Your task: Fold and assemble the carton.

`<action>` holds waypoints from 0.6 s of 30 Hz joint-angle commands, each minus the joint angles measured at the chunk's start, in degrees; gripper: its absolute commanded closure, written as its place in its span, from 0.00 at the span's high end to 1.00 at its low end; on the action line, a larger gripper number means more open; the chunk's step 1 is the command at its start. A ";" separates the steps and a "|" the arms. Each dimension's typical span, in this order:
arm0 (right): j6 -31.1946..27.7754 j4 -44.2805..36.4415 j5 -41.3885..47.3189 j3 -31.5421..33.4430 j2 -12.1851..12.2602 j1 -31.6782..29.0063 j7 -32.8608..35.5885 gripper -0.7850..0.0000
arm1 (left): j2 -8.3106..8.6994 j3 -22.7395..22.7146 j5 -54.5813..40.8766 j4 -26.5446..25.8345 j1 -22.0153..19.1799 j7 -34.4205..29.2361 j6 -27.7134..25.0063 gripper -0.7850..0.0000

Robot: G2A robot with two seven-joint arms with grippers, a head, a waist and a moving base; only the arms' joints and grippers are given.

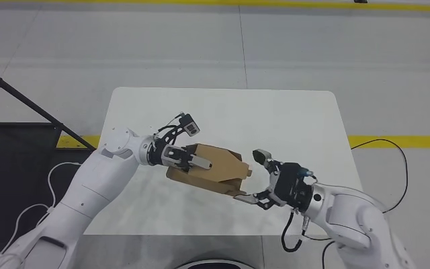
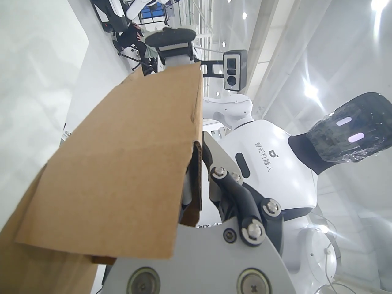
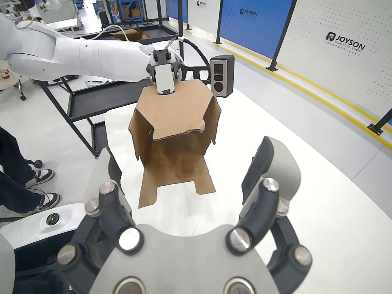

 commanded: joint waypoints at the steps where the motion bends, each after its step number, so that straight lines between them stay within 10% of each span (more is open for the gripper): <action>1: 0.16 -0.07 -0.03 -0.54 -0.04 0.38 0.46 1.00 | -0.11 -0.14 0.20 -0.02 0.06 -0.10 0.10 0.00; 18: 1.78 0.13 -0.34 -3.83 -0.31 2.90 3.82 1.00 | -0.88 -1.40 1.51 -0.25 0.95 -0.88 0.45 0.00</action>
